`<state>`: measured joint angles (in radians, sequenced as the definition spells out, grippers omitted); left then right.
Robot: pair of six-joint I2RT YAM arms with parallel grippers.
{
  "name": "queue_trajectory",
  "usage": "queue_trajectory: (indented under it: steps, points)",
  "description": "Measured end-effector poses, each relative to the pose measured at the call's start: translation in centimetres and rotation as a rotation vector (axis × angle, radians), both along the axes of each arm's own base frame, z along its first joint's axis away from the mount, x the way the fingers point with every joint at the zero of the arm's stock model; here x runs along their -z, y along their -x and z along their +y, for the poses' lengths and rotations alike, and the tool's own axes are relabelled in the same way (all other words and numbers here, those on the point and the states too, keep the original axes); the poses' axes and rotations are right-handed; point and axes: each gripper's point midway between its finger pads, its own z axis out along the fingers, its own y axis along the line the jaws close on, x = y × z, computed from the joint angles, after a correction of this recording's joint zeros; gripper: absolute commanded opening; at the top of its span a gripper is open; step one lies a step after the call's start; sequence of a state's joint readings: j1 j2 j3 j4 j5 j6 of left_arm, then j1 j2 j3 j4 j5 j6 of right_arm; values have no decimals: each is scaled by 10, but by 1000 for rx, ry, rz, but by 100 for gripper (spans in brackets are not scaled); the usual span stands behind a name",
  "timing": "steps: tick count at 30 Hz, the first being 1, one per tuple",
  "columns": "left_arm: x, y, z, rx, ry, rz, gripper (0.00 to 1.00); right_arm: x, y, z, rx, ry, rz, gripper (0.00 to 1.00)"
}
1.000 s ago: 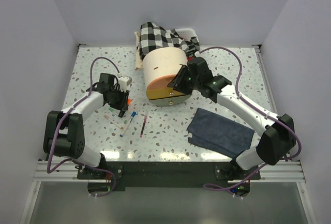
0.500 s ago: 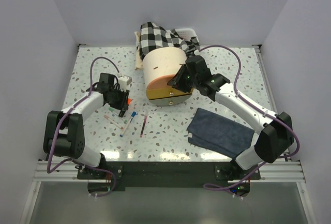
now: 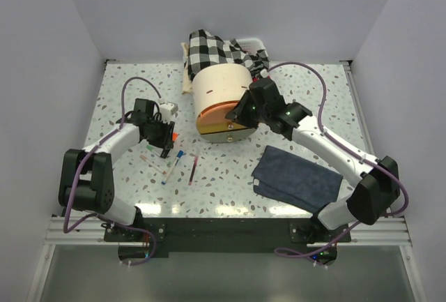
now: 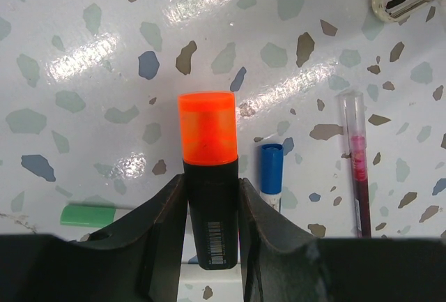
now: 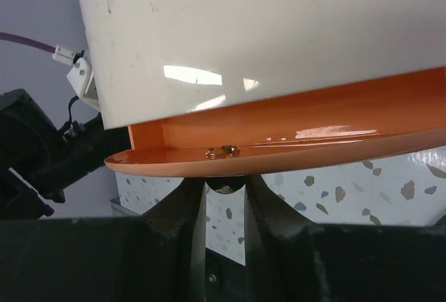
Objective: Sort the stationery into containers
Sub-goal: Open the drawer in the storage box.
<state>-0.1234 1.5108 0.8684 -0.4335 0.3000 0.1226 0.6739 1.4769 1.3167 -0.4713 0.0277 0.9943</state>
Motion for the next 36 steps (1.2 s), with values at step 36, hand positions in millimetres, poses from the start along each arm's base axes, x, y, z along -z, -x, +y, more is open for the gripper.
queue_trajectory:
  steps: [36]
  points:
    - [-9, 3, -3, 4, 24, -24, 0, 4, 78, -3, -137, 49, -27, 35]
